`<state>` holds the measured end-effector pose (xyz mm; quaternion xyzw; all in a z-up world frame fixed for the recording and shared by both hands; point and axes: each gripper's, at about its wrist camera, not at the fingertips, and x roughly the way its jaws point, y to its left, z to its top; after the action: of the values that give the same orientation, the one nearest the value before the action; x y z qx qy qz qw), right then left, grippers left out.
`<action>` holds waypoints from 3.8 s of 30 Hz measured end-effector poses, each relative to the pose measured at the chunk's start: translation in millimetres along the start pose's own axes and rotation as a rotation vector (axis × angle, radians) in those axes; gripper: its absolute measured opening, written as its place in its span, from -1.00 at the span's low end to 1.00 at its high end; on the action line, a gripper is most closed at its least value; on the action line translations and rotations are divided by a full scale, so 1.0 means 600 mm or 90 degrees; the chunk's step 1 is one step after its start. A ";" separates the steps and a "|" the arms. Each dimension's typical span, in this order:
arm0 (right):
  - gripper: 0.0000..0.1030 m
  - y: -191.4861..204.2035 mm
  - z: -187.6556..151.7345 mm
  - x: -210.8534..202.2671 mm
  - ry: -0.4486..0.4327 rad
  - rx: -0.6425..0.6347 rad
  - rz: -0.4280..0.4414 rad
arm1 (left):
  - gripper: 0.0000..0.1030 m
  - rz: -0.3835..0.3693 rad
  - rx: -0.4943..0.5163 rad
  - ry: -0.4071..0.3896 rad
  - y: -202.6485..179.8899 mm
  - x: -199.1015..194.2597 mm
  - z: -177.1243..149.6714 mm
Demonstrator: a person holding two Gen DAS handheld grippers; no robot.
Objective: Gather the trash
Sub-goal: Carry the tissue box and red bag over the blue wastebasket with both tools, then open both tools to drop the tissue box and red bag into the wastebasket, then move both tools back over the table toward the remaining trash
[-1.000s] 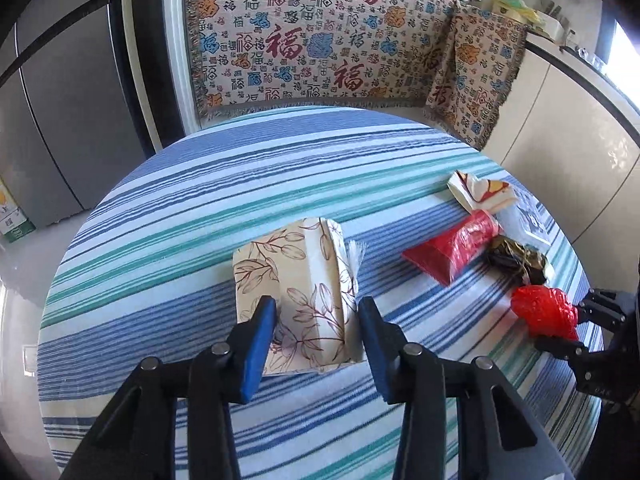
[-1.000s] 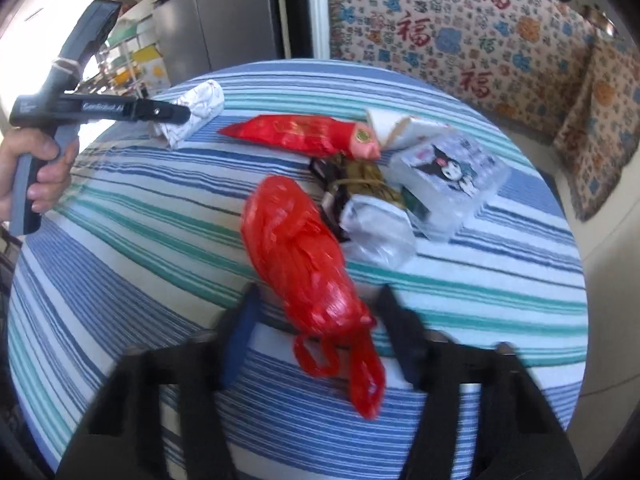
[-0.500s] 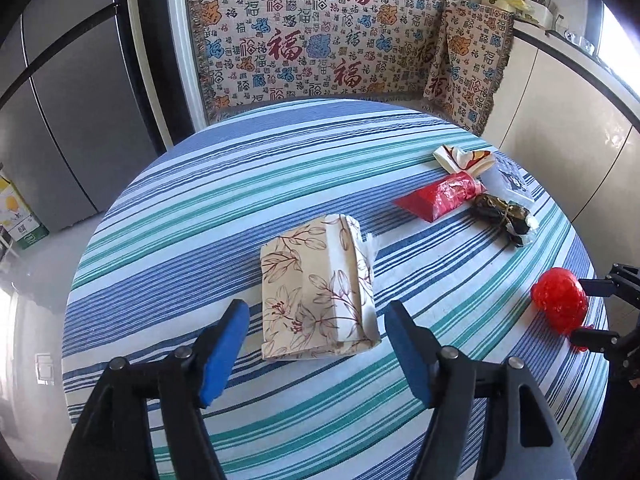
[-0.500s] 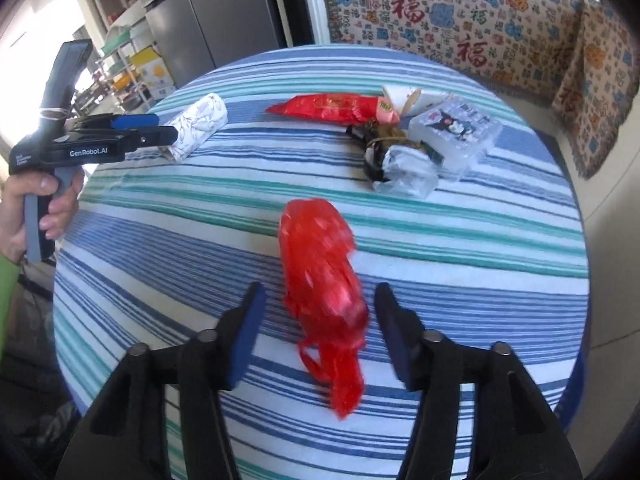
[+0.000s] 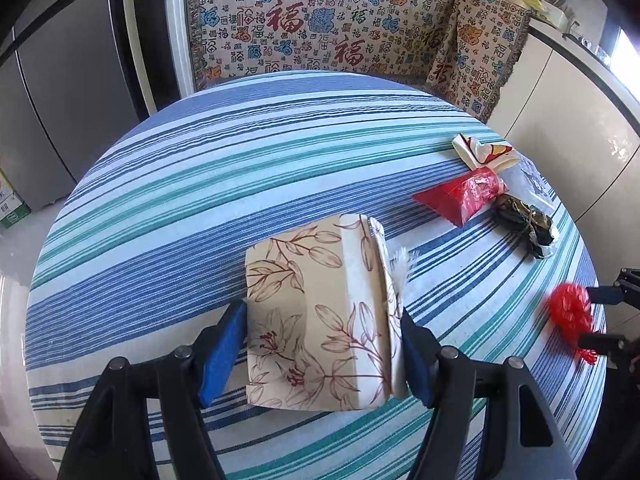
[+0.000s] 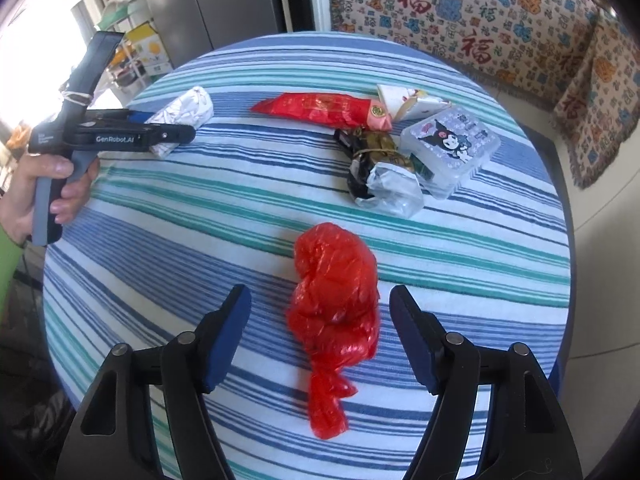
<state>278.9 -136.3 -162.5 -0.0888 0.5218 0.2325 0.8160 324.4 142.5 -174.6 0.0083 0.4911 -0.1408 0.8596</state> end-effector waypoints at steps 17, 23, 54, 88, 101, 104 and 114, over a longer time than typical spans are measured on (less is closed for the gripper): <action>-0.33 0.031 -0.081 -0.050 -0.107 0.153 0.050 | 0.30 -0.053 0.016 -0.044 -0.121 -0.113 -0.075; -0.33 -0.013 -0.095 -0.080 -0.135 0.216 0.058 | 0.31 -0.076 0.049 -0.063 -0.222 -0.143 -0.068; -0.32 -0.457 -0.312 -0.250 -0.185 0.479 -0.126 | 0.31 -0.213 0.235 0.013 -0.783 0.040 0.010; -0.01 -0.652 -0.400 -0.163 -0.151 0.616 -0.092 | 0.36 -0.192 0.244 0.090 -0.943 0.289 0.005; 0.10 -0.647 -0.396 -0.202 -0.212 0.618 -0.107 | 0.47 -0.207 0.237 0.054 -0.944 0.275 0.016; 0.11 -0.647 -0.398 -0.211 -0.226 0.619 -0.112 | 0.47 -0.196 0.233 0.041 -0.935 0.256 0.017; 0.29 -0.570 -0.374 -0.254 -0.246 0.510 -0.206 | 0.47 -0.150 0.202 -0.061 -0.774 0.094 -0.038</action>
<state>205.5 -566.5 -158.3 0.1976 0.3884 -0.1049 0.8940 215.9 -312.9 -176.8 0.0797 0.4191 -0.3164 0.8473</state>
